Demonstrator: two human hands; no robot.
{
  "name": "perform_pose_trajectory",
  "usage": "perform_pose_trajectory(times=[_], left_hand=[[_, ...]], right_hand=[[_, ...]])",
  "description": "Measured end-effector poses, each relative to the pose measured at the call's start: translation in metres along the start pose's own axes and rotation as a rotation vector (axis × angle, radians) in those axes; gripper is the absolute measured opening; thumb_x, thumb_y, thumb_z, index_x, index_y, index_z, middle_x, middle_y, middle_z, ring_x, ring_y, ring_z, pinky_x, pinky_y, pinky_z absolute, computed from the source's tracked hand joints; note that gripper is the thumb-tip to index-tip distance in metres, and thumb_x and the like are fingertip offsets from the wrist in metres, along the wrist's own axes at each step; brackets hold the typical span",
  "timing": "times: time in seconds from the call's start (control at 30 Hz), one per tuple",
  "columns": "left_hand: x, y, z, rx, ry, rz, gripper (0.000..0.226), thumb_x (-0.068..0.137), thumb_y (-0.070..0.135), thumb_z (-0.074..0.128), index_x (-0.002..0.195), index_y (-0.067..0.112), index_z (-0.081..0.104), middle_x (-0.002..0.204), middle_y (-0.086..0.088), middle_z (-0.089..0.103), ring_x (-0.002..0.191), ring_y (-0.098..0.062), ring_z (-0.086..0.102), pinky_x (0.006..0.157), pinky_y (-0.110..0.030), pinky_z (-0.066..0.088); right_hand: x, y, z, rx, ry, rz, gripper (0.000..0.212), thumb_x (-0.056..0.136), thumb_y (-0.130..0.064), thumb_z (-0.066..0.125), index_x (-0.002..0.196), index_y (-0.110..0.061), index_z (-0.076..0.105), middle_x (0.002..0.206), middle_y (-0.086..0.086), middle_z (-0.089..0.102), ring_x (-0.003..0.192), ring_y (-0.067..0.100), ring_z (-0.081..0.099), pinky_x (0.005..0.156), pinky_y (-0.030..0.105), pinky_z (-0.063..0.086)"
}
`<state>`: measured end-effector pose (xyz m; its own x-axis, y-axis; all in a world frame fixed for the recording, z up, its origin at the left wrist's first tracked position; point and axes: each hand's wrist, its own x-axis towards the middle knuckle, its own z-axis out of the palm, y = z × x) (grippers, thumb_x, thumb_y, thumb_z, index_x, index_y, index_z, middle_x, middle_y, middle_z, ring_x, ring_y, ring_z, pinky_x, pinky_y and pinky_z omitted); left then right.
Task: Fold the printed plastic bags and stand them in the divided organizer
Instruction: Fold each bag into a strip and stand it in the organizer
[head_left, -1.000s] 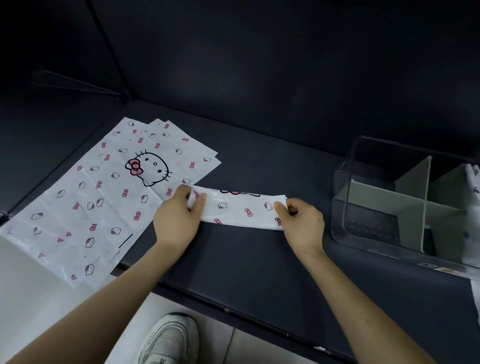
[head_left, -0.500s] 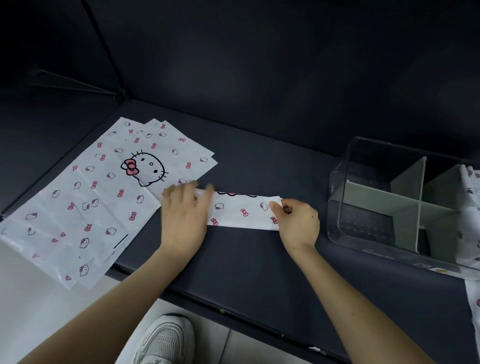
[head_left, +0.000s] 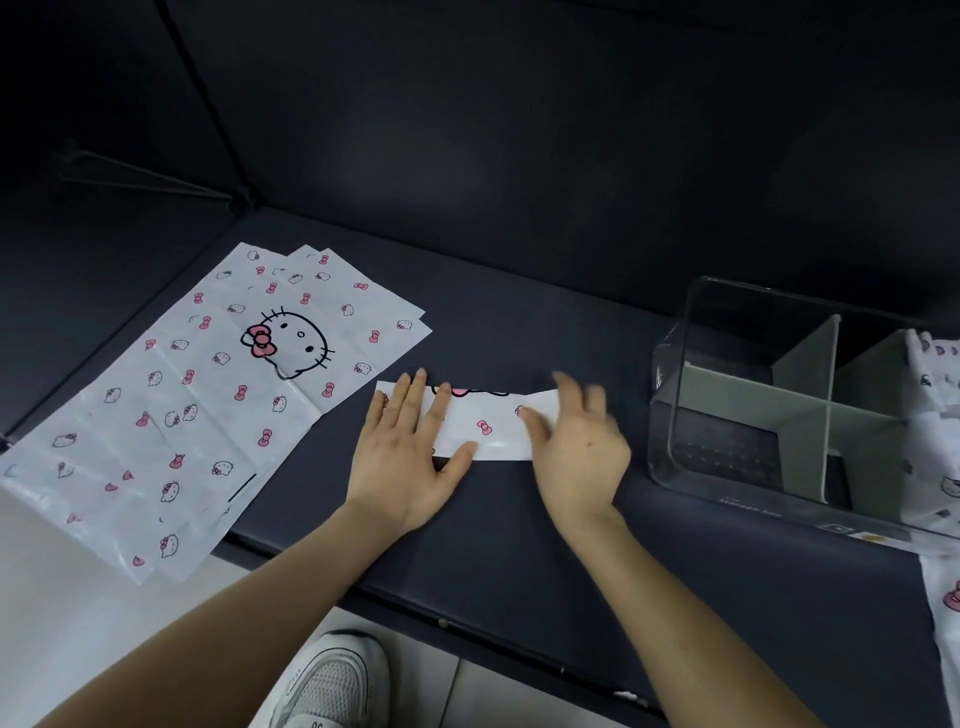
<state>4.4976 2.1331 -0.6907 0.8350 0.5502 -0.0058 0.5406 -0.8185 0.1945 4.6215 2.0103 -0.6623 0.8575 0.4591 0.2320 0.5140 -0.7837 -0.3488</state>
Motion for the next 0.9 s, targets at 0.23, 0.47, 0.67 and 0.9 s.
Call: perform_pose_trajectory(times=[0.23,0.47,0.67,0.9], left_hand=[[0.000,0.001,-0.001,0.011,-0.023,-0.018,0.091,0.075,0.073,-0.001,0.153,0.026,0.003,0.161,-0.005,-0.003,0.148,-0.016,-0.008,0.117,-0.033,-0.014],[0.001,0.000,-0.002,0.021,-0.040,-0.010,0.091,0.075,0.073,-0.003,0.153,0.027,0.001,0.161,-0.004,-0.004,0.148,-0.016,-0.009,0.117,-0.034,-0.013],[0.004,-0.006,-0.006,0.040,-0.084,0.058,0.090,0.075,0.073,-0.005,0.153,0.028,-0.003,0.160,-0.001,-0.010,0.146,-0.013,-0.015,0.117,-0.033,-0.016],[0.015,-0.024,-0.013,0.041,-0.159,0.314,0.080,0.079,0.076,0.001,0.147,0.034,-0.008,0.160,0.002,-0.011,0.144,-0.009,-0.019,0.117,-0.029,-0.015]], right_hand=[[-0.008,0.004,0.011,-0.330,-0.401,-0.421,0.065,0.093,-0.047,0.004,0.145,-0.028,0.039,0.152,0.010,0.036,0.142,0.038,0.026,0.113,0.059,0.002],[-0.005,0.046,-0.008,-0.362,-0.491,-0.274,0.073,0.084,-0.045,-0.020,0.153,-0.028,-0.001,0.161,-0.002,-0.002,0.148,0.023,-0.006,0.114,0.050,-0.014],[-0.007,0.032,-0.004,0.023,-0.162,-0.190,0.044,0.090,-0.025,0.047,0.120,0.005,0.061,0.115,0.020,0.066,0.101,0.040,0.064,0.089,0.049,0.051],[0.013,0.020,-0.030,0.153,-0.626,0.028,0.049,0.080,-0.029,0.070,0.126,-0.020,0.055,0.114,0.000,0.061,0.105,0.019,0.058,0.083,0.028,0.043]])
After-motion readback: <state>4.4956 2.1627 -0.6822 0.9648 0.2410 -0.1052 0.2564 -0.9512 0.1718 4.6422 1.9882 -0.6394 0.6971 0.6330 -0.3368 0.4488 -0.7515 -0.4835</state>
